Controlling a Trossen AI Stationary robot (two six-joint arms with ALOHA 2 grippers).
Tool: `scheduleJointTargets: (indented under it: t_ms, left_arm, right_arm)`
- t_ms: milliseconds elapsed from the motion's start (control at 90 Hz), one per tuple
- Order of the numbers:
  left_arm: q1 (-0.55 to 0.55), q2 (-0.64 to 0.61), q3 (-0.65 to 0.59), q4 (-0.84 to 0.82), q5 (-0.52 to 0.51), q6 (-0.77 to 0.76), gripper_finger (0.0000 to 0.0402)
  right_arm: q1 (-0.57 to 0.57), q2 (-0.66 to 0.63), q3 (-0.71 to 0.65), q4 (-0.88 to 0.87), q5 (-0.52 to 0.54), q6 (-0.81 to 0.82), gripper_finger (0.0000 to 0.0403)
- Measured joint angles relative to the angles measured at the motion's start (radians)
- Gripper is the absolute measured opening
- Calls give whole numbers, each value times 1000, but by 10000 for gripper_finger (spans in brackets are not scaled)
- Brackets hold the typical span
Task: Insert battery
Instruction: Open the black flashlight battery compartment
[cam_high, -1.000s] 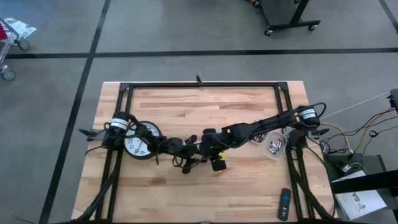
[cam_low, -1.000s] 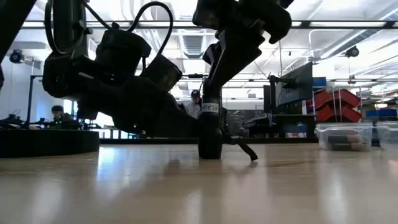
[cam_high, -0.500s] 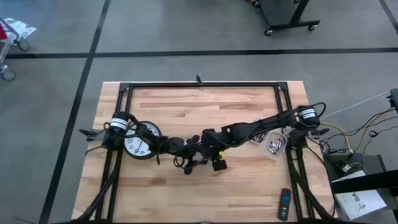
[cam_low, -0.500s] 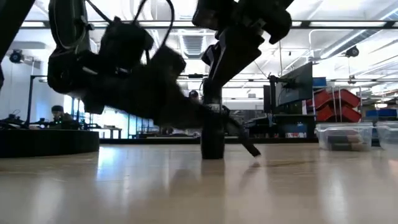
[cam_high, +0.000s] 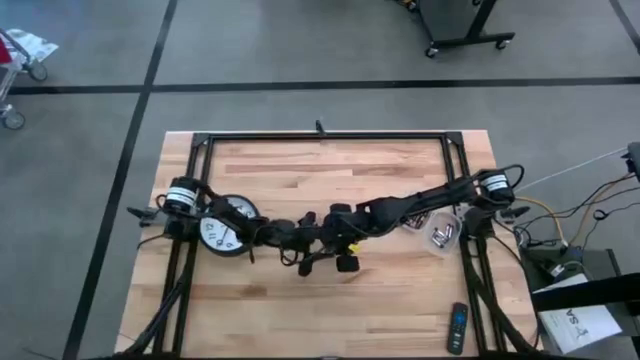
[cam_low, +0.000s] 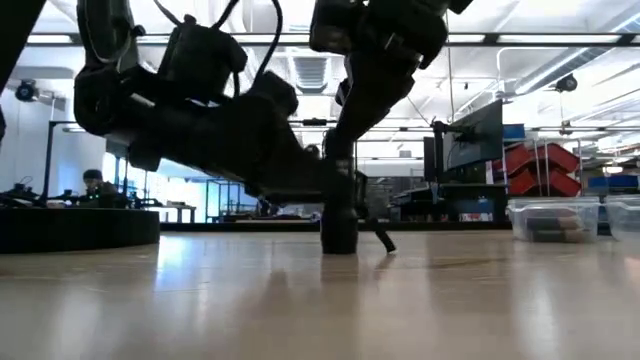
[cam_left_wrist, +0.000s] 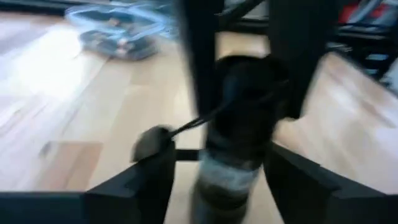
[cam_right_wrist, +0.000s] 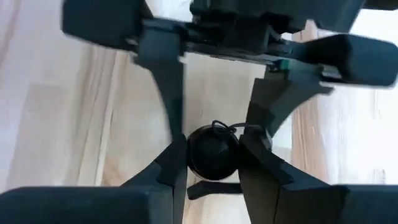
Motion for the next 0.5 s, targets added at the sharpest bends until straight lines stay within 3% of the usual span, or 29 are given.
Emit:
scheduleJointTargets:
  t_ms: [267,500]
  left_arm:
    - [-1,2,-4,25,-42,-4,108]
    - [0,2,-4,25,-9,23,98]
  right_arm:
    - [-2,0,0,-5,26,29,91]
    - [-1,0,0,-7,16,-22,98]
